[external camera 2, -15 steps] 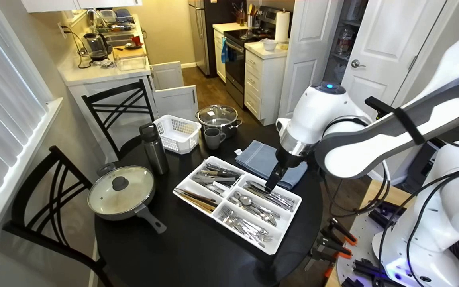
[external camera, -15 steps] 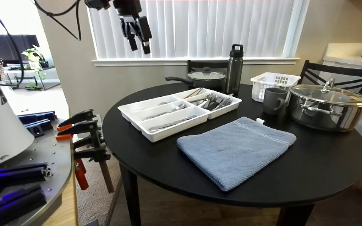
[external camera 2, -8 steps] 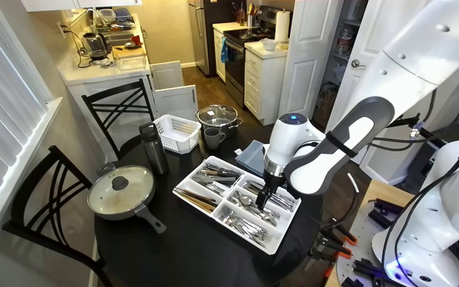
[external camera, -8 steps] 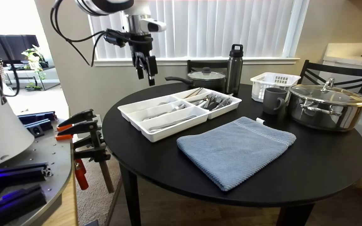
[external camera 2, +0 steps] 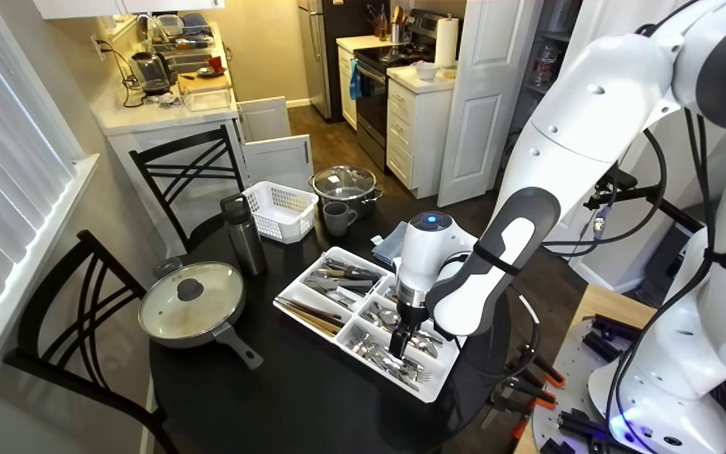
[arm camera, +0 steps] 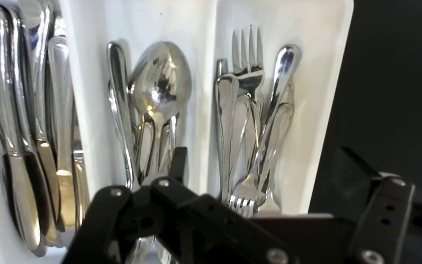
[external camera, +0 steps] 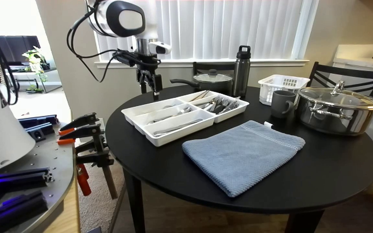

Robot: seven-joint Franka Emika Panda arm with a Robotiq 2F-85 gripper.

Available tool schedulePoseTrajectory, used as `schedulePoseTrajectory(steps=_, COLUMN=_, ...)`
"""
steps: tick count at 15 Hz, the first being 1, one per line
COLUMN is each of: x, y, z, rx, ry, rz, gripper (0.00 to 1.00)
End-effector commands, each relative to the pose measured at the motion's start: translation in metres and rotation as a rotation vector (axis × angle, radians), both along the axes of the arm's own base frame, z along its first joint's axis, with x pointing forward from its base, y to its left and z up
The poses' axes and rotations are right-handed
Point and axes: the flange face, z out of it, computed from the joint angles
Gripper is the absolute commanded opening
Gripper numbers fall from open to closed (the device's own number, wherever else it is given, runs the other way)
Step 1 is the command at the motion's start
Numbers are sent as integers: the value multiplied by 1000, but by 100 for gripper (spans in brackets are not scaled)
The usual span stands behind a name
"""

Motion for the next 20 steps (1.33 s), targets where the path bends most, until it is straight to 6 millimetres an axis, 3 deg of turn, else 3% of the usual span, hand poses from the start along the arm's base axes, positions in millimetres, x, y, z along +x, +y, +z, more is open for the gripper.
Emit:
schedulePoseTrajectory(steps=1, x=4, y=9, z=-18, rx=4, ry=-1, rz=2, gripper=100)
schedulePoseTrajectory(steps=5, x=8, y=13, z=-32, rx=10, ry=10, rz=-11, gripper=100)
schedulePoseTrajectory(steps=11, x=16, y=16, z=-47, rx=16, ry=28, rz=-21, gripper=77)
schedulePoseTrajectory(steps=12, x=18, y=17, z=-49, rx=18, ry=29, rz=-25, gripper=79)
schedulePoseTrajectory(steps=20, x=26, y=11, z=-70, rx=3, ry=49, rz=-53, gripper=67)
